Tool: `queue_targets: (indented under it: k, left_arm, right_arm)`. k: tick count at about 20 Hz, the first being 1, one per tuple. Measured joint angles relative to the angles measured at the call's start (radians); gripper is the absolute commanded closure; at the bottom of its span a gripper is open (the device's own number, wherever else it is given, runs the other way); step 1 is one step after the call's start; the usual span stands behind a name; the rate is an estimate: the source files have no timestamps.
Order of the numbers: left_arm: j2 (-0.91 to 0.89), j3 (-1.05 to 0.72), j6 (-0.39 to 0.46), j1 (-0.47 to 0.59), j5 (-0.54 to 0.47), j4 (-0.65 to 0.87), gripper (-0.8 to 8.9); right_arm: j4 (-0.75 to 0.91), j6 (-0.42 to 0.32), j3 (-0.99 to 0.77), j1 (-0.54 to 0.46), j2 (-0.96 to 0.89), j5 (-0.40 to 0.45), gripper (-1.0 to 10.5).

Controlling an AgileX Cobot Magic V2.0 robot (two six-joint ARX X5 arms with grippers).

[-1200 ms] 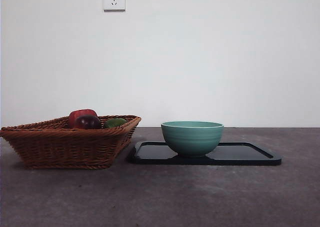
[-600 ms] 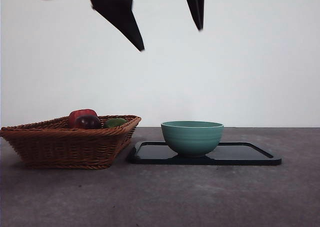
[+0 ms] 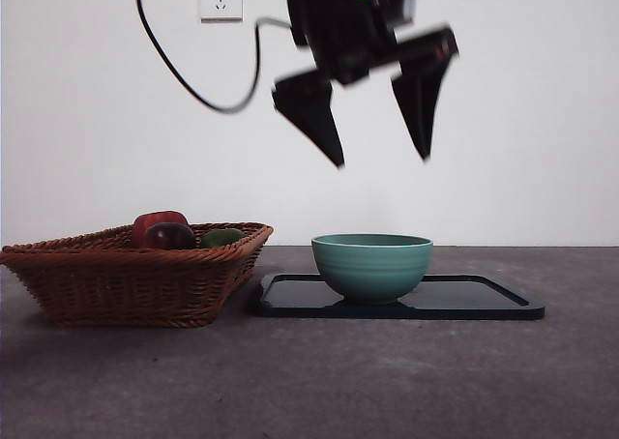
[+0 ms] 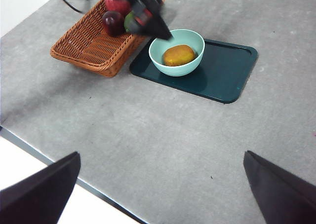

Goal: Pick up the wifruite, put it on the bowl, pick up the plate, put it on desk

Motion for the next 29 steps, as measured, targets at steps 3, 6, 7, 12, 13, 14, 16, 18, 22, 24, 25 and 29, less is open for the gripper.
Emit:
queue_targets:
  k: [3, 6, 7, 12, 13, 14, 16, 18, 22, 24, 25, 29]
  left_arm:
    - [0.06, 0.0, 0.044, 0.003, -0.005, 0.028, 1.91]
    - [0.101, 0.0, 0.061, 0.022, -0.007, 0.055, 1.91]
    - [0.112, 0.0, 0.061, 0.03, -0.008, 0.061, 1.91]
    - [0.143, 0.0, 0.061, 0.051, -0.007, 0.089, 1.92]
    - [0.146, 0.0, 0.061, 0.053, -0.003, 0.1, 1.92]
    - [0.148, 0.0, 0.061, 0.054, 0.005, 0.111, 1.92]
    - [0.148, 0.0, 0.061, 0.055, 0.017, 0.134, 1.93]
    - [0.149, 0.0, 0.061, 0.055, 0.018, 0.142, 1.93]
    - [0.175, 0.0, 0.061, 0.055, 0.018, 0.145, 1.93]
    - [0.196, 0.0, 0.061, 0.055, 0.018, 0.145, 1.93]
    - [0.201, 0.0, 0.061, 0.055, 0.018, 0.153, 1.94]
    - [0.208, 0.004, 0.064, 0.055, 0.018, 0.159, 2.88]
  right_arm:
    - [0.01, 0.0, 0.0, 0.0, 0.0, 0.005, 3.4]
    - [0.021, 0.0, 0.0, 0.0, 0.0, 0.006, 3.4]
    - [0.021, 0.0, 0.0, 0.0, 0.0, 0.006, 3.4]
    - [0.022, 0.0, 0.0, 0.0, 0.0, 0.006, 3.4]
    - [0.022, 0.0, 0.0, 0.0, 0.0, 0.007, 3.4]
    - [0.022, 0.0, 0.0, 0.0, 0.0, 0.007, 3.4]
    - [0.022, 0.0, 0.0, 0.0, 0.0, 0.007, 3.4]
    - [0.022, 0.0, 0.0, 0.0, 0.0, 0.007, 3.4]
    - [0.022, 0.0, 0.0, 0.0, 0.0, 0.007, 3.4]
    - [0.022, 0.0, 0.0, 0.0, 0.0, 0.007, 3.4]
    - [0.022, 0.0, 0.0, 0.0, 0.0, 0.007, 3.4]
    - [0.022, 0.003, 0.0, 0.0, 0.0, 0.007, 3.4]
